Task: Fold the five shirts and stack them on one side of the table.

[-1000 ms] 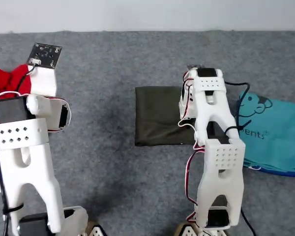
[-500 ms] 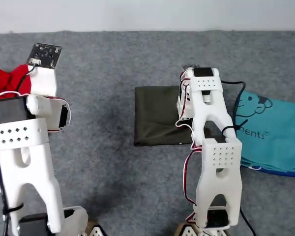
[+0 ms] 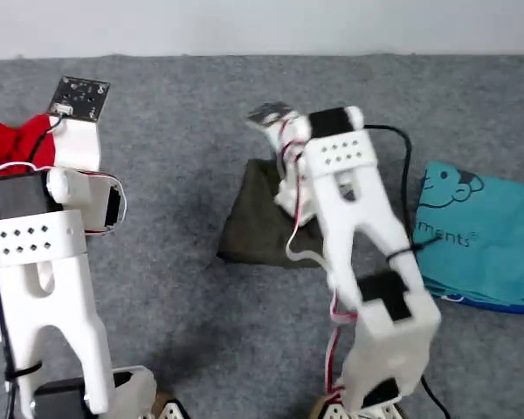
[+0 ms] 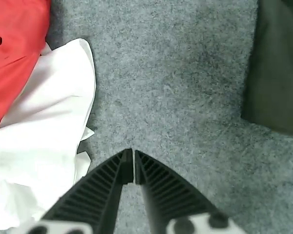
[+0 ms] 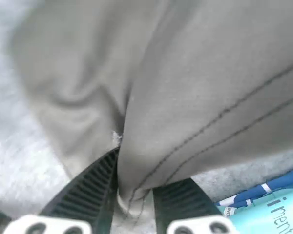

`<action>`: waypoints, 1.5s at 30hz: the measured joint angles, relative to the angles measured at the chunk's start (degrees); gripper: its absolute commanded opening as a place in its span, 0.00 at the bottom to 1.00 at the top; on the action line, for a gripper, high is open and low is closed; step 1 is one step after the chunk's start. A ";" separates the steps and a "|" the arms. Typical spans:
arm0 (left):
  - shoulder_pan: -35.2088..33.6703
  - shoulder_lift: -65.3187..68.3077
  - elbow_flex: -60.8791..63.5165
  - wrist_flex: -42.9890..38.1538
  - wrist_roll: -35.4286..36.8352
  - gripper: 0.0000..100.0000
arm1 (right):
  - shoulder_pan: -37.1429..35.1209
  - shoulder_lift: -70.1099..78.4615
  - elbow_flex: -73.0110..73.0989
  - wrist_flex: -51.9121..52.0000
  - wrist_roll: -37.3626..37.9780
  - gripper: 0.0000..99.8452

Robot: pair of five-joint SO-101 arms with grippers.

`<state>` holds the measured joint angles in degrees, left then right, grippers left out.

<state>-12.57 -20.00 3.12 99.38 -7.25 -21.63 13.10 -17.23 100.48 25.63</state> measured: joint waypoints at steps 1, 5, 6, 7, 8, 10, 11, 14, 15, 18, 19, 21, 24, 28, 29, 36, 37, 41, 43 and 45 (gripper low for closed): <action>0.00 0.00 0.00 0.00 0.00 0.02 | -1.85 -3.16 2.20 0.00 0.26 0.01; 0.00 0.00 0.00 0.00 0.00 0.02 | -8.53 -15.30 9.85 0.00 0.62 0.01; 0.00 0.00 0.00 0.00 0.00 0.02 | -9.85 -17.93 10.90 0.00 0.62 0.01; 0.00 0.00 0.00 0.00 0.00 0.02 | -11.25 -20.66 11.60 0.00 0.79 0.01; 0.00 0.00 0.00 0.00 0.00 0.02 | -12.31 -23.12 12.48 0.00 1.23 0.01; 0.00 0.00 0.00 0.00 0.00 0.02 | -13.19 -26.73 14.15 0.00 3.25 0.01; 0.00 0.00 0.00 0.00 0.00 0.02 | -13.19 -27.52 15.03 0.00 4.48 0.01; 0.00 0.00 0.00 0.00 0.00 0.02 | -11.25 -27.96 18.55 0.00 9.32 0.01; 0.00 0.00 0.00 0.00 0.00 0.02 | -9.93 -27.78 20.13 -0.35 11.25 0.01; 0.00 0.00 0.00 0.00 0.00 0.02 | -4.75 -23.91 24.26 -4.75 16.53 0.01; 0.00 0.00 0.00 0.00 0.00 0.02 | -2.81 -21.80 24.70 -7.03 17.93 0.01; 0.00 0.00 0.00 0.00 0.00 0.02 | 0.88 -16.88 24.88 -12.22 20.84 0.01; 0.00 0.00 0.00 0.00 0.00 0.02 | 5.71 -8.97 24.70 -20.66 24.62 0.01; 0.00 0.00 0.00 0.00 0.00 0.02 | 9.58 0.53 18.37 -26.55 26.90 0.01; 0.00 0.00 0.00 0.00 0.00 0.02 | 10.11 2.46 15.56 -26.99 27.08 0.01; 0.00 0.00 0.00 0.00 0.00 0.02 | 10.81 13.89 -3.52 -25.67 26.55 0.22; 0.00 0.00 0.00 0.00 0.00 0.02 | 10.81 14.77 -5.36 -24.79 24.70 0.26; 0.00 0.00 0.00 0.00 0.00 0.02 | 10.90 15.82 -11.87 -20.57 11.25 0.30; 0.00 0.00 0.00 0.00 0.00 0.02 | 10.90 15.82 -14.42 -17.93 4.22 0.30; 0.00 0.00 0.00 0.00 0.00 0.02 | 10.73 15.82 -16.44 -15.03 -2.37 0.30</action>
<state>-12.57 -20.00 3.12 99.38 -7.25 -10.90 28.92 -33.67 85.45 23.25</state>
